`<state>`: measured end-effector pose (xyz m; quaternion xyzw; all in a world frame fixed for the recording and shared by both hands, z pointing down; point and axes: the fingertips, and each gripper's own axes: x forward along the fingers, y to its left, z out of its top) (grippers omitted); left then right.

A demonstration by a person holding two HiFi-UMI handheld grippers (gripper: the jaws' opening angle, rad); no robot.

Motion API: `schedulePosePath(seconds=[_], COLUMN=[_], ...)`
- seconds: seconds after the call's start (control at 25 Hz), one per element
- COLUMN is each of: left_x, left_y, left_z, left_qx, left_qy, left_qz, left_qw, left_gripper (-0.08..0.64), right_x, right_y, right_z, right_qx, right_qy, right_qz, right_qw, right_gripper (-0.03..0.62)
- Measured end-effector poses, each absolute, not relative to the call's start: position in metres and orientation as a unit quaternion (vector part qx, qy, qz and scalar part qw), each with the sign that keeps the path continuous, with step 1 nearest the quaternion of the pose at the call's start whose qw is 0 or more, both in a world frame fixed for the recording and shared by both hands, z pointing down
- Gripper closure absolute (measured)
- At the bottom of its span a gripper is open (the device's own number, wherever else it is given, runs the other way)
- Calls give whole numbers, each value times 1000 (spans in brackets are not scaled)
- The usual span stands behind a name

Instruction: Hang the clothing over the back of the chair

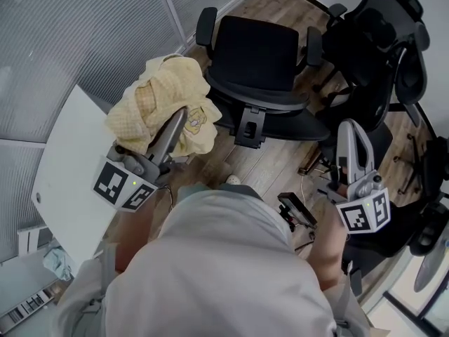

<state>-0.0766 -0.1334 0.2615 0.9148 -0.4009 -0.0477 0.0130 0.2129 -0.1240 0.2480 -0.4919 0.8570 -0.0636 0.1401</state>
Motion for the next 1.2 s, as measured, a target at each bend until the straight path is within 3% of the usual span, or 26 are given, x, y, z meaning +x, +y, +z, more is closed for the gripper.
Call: schedulePosePath(seconds=[1.2], left_x=[-63], left_y=[-174], left_z=[261], left_qx=[937], left_qy=[-348], left_qz=[-37], left_qw=[8], left_gripper=[440], right_x=[194], right_y=[-164], right_z=[251], right_qx=[-488], right_qy=[855], right_qz=[-74], right_qw=[158], right_gripper=[571])
